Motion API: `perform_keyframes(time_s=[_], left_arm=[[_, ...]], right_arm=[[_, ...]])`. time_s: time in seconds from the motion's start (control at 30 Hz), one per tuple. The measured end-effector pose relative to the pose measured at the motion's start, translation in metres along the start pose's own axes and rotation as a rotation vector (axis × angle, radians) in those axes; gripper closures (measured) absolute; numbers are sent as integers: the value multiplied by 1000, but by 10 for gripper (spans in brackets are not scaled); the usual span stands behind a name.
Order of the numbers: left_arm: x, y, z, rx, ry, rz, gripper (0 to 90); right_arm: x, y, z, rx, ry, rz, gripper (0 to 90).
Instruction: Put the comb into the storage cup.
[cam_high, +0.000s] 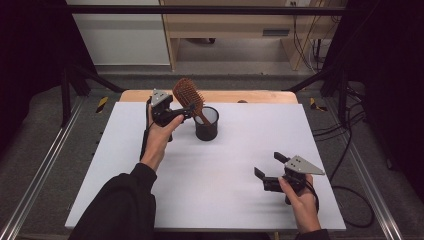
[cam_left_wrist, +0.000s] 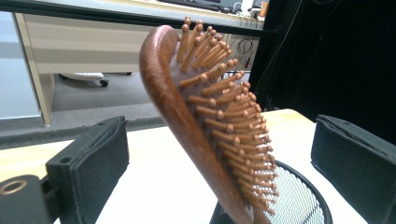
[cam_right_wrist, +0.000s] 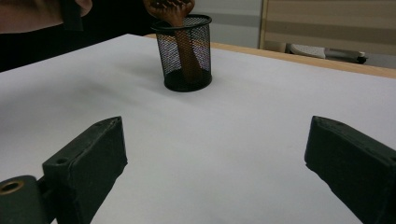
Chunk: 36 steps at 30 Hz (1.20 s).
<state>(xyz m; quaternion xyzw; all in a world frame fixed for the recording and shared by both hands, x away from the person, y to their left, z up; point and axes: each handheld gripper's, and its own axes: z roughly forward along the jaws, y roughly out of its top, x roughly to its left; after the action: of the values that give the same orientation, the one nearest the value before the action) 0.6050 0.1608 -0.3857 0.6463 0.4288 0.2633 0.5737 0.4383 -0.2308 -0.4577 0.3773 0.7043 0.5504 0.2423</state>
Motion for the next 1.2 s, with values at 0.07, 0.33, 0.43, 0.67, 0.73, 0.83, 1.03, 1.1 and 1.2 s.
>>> perform_keyframes(time_s=[0.07,0.33,0.43,0.67,0.73,0.83,1.03,1.1,1.2], left_arm=[[2,-1,-5,-4,4,5,45],[7,-5,-34,-18,15,22,45],[7,-6,-43,-21,17,42,44],[6,-12,-62,-21,17,99,43],[5,-14,-66,-21,15,106,42],[6,-17,-73,-24,10,101,42],[7,-25,-83,-31,5,99,41],[7,-27,-86,-33,3,98,40],[8,-30,-91,-40,11,100,19]], right_arm=[[0,0,0,3,0,-1,55],[2,2,-2,-11,-3,1,53],[0,2,-3,-14,-8,3,52],[-2,1,-4,-14,-18,9,51],[-2,1,-5,-16,-18,10,50],[-3,1,-5,-17,-22,11,50],[-4,1,-6,-19,-25,15,49],[-4,1,-7,-21,-27,16,49],[-5,1,-7,-23,-29,17,42]])
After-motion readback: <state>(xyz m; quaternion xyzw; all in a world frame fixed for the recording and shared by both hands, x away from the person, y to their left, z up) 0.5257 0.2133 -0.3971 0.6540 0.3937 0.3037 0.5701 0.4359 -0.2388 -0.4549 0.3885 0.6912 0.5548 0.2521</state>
